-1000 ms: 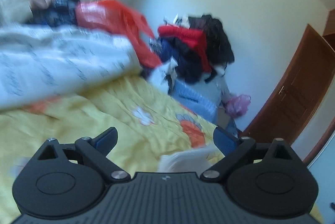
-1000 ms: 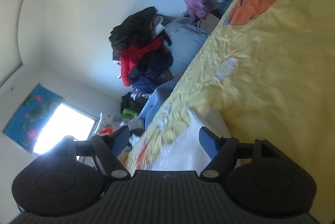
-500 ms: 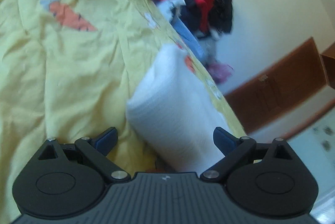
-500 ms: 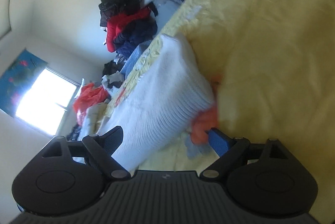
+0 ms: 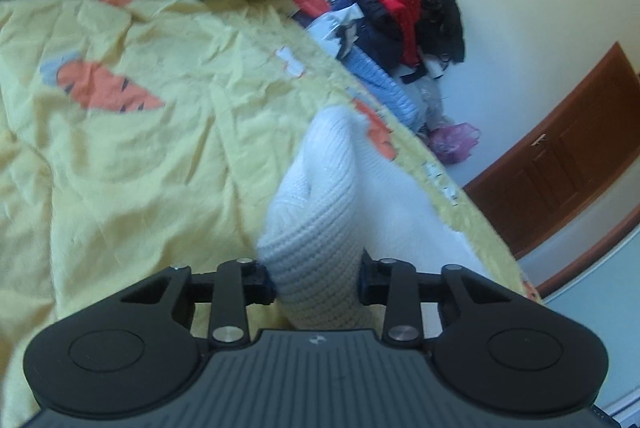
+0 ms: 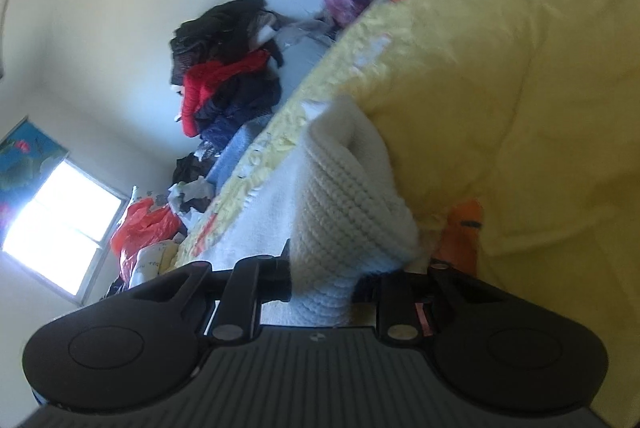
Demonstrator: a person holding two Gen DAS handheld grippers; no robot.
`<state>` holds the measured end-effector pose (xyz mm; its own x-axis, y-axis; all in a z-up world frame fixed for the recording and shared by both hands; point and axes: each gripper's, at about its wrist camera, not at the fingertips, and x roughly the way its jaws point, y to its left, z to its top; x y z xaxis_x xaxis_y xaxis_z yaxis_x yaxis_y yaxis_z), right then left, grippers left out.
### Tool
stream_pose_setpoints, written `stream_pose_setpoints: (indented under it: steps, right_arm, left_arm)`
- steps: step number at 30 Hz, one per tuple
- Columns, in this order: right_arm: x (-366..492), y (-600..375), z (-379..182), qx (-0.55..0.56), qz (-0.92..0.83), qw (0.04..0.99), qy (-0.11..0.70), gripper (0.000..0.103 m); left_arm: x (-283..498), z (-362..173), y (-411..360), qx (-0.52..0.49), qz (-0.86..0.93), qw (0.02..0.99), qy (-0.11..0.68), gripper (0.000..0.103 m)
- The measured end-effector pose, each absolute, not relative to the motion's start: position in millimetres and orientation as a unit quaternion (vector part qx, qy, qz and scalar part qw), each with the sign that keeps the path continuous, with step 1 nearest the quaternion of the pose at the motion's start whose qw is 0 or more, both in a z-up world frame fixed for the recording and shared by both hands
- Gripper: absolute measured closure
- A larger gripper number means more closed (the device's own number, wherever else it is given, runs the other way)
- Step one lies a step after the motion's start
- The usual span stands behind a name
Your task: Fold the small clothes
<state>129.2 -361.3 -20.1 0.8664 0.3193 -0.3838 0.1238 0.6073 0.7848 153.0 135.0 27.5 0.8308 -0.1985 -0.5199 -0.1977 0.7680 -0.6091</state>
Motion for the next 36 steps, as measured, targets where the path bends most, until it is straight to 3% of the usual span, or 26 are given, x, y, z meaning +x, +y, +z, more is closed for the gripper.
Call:
stream_pose_setpoints:
  steps: [8, 15, 17, 19, 21, 22, 23, 24, 25, 31, 34, 35, 36]
  right_arm:
    - [64.3, -370.2, 26.3, 0.438, 0.116, 0.864, 0.219, 0.085]
    - [-55.7, -378.1, 21.6, 0.463, 0.155, 0.832, 0.264, 0.084]
    - [-71.1, -379.5, 9.4, 0.458, 0.151, 0.821, 0.305, 0.074]
    - [-78.3, -391.1, -0.4, 0.464, 0.113, 0.815, 0.328, 0.054]
    - [-77.2, -408.8, 3.1, 0.472, 0.096, 0.814, 0.325, 0.053]
    - [-77.4, -416.9, 10.8, 0.469, 0.086, 0.822, 0.31, 0.048]
    - [-76.9, -423.8, 20.6, 0.457, 0.079, 0.839, 0.285, 0.044]
    - [-72.1, -428.6, 31.6, 0.436, 0.08, 0.858, 0.261, 0.034]
    - [-63.4, -429.8, 39.2, 0.411, 0.084, 0.873, 0.249, 0.032]
    - [56.6, -385.7, 67.9, 0.182, 0.111, 0.933, 0.291, 0.031]
    - [106.4, -361.8, 68.0, 0.133, 0.133, 0.928, 0.323, 0.033]
    - [121.0, -354.0, 65.1, 0.114, 0.141, 0.924, 0.336, 0.034]
    - [128.5, -342.8, 62.0, 0.096, 0.145, 0.92, 0.35, 0.034]
  left_arm:
    - [73.5, 69.3, 147.1, -0.32, -0.068, 0.903, 0.277, 0.072]
    - [-25.8, 38.4, 178.9, -0.308, -0.096, 0.877, 0.357, 0.07]
    - [-36.4, 25.5, 190.3, -0.316, -0.092, 0.866, 0.377, 0.066]
    - [-40.9, 30.3, 205.7, -0.325, -0.102, 0.863, 0.373, 0.06]
    - [-44.6, 53.1, 217.6, -0.3, -0.077, 0.886, 0.346, 0.056]
    - [-45.9, 67.5, 223.4, -0.283, -0.06, 0.903, 0.317, 0.046]
    - [-45.0, 80.5, 227.4, -0.266, -0.047, 0.919, 0.287, 0.039]
    - [-39.5, 92.2, 228.3, -0.245, -0.03, 0.932, 0.264, 0.024]
    - [-28.7, 101.2, 224.8, -0.219, -0.014, 0.942, 0.255, 0.021]
    - [86.1, 102.5, 156.1, -0.068, -0.039, 0.944, 0.32, 0.022]
    - [127.5, 89.2, 119.8, 0.0, -0.063, 0.935, 0.348, 0.022]
    - [141.7, 82.6, 108.2, 0.028, -0.058, 0.929, 0.364, 0.024]
    - [147.8, 75.1, 99.4, 0.045, -0.055, 0.922, 0.38, 0.032]
